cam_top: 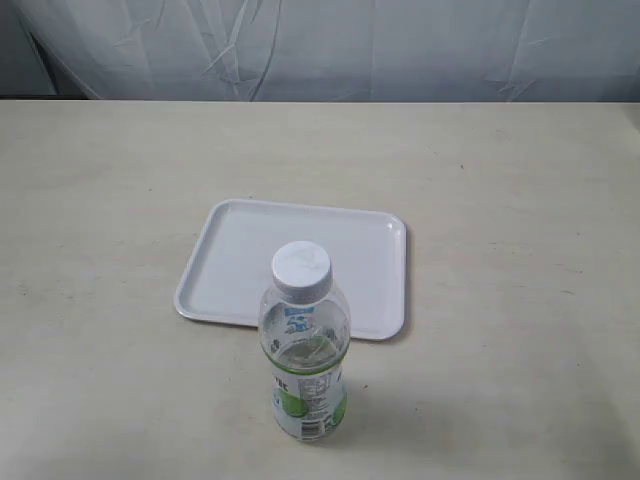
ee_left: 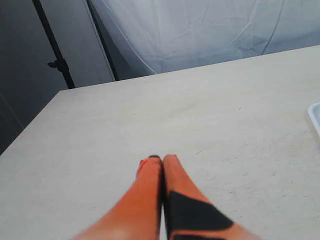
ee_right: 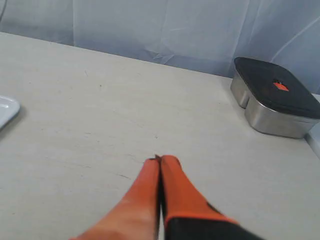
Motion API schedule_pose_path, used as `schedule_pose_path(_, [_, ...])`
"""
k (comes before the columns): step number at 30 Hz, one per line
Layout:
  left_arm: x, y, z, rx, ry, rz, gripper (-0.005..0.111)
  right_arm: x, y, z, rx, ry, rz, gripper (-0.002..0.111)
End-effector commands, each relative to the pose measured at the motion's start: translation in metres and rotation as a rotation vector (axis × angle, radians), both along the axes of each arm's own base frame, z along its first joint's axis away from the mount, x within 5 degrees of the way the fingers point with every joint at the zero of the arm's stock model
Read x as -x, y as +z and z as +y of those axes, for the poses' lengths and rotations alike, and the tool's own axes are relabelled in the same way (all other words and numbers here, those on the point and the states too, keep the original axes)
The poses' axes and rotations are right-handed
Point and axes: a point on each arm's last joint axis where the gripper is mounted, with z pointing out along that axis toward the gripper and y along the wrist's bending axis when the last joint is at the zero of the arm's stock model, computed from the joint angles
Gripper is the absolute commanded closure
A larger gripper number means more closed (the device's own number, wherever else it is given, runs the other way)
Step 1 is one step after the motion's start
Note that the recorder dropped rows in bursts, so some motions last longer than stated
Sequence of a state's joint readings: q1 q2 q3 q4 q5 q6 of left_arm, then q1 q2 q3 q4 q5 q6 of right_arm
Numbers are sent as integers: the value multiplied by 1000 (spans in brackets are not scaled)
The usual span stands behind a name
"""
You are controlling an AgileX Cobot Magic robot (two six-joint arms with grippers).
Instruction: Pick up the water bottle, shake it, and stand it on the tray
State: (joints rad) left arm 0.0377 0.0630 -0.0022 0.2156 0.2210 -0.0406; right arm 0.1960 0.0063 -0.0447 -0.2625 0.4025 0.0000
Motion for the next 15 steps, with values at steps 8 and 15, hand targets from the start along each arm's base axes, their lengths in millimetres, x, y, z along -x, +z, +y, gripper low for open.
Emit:
schedule_pose_path(8, [0, 1, 0, -2, 1, -15, 107, -3, 15, -1, 231, 31, -196, 107])
schedule_pose_path(15, [0, 1, 0, -2, 1, -15, 107, 7, 58, 18, 163, 201, -635, 107])
